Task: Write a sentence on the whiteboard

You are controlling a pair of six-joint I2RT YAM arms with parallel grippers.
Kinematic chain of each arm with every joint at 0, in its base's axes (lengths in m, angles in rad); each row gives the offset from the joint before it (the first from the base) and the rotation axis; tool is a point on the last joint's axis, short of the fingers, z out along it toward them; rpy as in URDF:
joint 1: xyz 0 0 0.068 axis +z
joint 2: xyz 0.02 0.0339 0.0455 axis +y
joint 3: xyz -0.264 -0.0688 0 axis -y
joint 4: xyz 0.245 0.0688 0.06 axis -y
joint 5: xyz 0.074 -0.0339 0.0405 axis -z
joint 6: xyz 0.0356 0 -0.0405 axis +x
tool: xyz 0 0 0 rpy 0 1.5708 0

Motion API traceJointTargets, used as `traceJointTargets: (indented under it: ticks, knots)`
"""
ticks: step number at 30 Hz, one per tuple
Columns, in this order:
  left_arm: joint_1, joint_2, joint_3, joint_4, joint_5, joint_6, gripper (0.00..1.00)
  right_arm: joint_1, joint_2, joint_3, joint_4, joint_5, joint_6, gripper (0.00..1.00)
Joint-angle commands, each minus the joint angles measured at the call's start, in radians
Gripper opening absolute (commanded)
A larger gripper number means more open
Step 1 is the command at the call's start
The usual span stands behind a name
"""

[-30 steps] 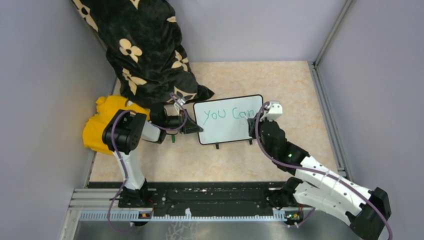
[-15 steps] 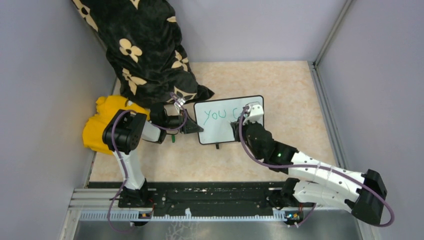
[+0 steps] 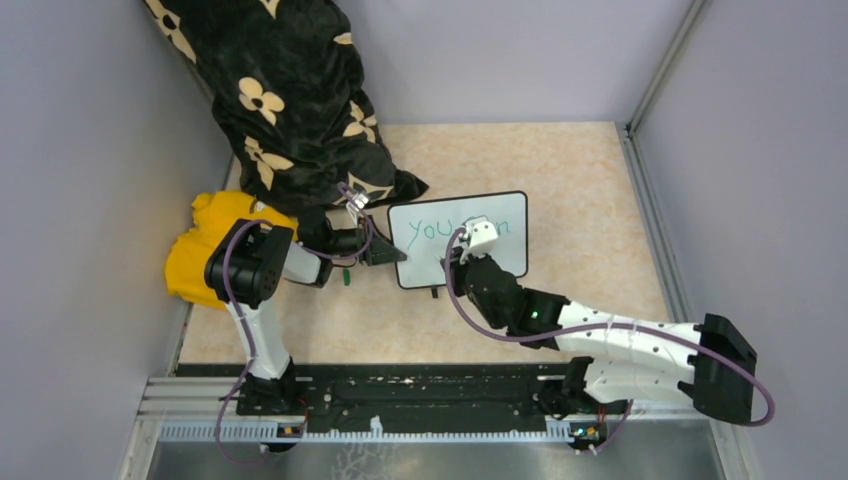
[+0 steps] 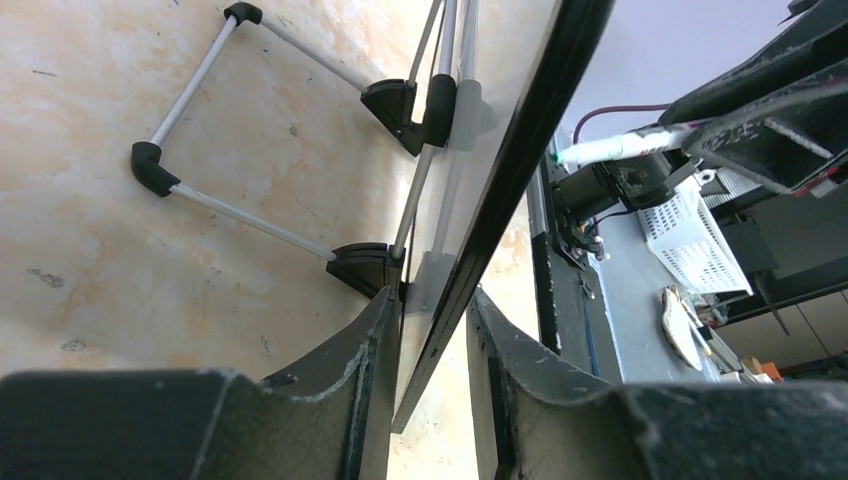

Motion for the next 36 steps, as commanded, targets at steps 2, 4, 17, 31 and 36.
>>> traceJointTargets:
  ticks: [2,4,17,31,36]
  knots:
    - [-0.002,-0.011,-0.013,0.079,0.009,-0.024,0.38,0.037,0.041,0.006,0.089,0.029,-0.006,0.00]
    - [-0.002,-0.009,-0.012,0.081,0.010,-0.026,0.38,0.045,0.058,0.005,0.098,0.032,-0.003,0.00]
    - [-0.003,0.002,-0.009,0.071,0.011,-0.019,0.30,0.062,0.185,0.040,0.138,0.108,0.025,0.00]
    - [-0.003,0.000,-0.007,0.053,0.009,-0.011,0.28,0.062,0.216,0.055,0.186,0.154,0.028,0.00]
    - [-0.003,0.000,-0.006,0.042,0.009,-0.004,0.28,0.062,0.238,0.068,0.185,0.165,0.031,0.00]
